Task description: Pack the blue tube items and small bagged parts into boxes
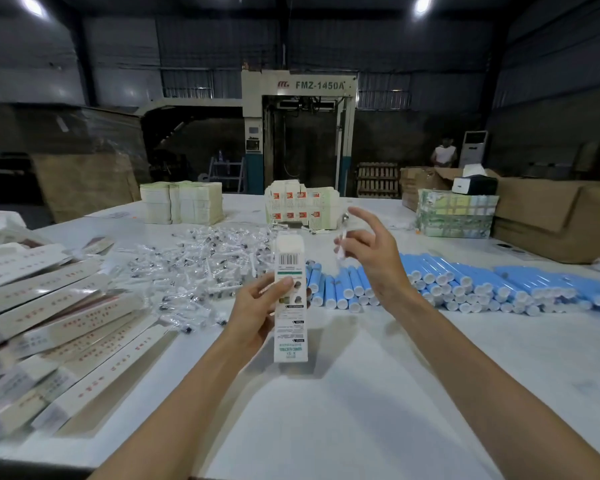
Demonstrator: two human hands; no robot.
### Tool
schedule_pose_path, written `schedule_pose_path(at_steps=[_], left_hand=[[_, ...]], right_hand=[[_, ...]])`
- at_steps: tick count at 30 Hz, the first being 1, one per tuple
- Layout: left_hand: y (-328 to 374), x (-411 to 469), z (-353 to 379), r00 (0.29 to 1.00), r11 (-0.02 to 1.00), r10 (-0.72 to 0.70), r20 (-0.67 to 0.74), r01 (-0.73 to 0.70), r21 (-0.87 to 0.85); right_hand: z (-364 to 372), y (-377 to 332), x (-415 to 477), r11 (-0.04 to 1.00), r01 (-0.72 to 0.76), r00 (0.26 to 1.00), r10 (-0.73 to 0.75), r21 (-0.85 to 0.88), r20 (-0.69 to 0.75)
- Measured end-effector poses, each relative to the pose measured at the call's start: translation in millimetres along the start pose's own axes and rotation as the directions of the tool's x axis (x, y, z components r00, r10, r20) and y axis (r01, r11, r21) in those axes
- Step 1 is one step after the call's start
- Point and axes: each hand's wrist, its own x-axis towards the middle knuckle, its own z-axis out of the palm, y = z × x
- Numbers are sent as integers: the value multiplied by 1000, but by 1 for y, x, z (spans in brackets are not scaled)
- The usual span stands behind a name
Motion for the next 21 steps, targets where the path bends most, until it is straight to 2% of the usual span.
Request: schedule_pose_path(at_steps=[4,7,10,13,18,21], left_hand=[[-6,-2,7,1000,997,2,3,-2,82],[-9,-4,9,1000,994,0,18,-2,112],[-10,-6,10,999,993,3,34,-7,118],[-10,-7,11,1000,994,0,29,-3,109],[-12,-6,11,1000,994,-2,31,-1,107],[-14,-4,10,999,993,1,37,-5,114]], right_hand=[[23,-34,9,995,57,998,-60,76,33],[41,-42,14,996,86,995,-85,-13,47],[50,-38,17,979,113,993,-106,-172,47],[51,-30,14,952,68,996,-50,-298,70],[49,-23,6,967,4,995,23,-253,101],[48,-22,2,947,34,991,9,-320,133]])
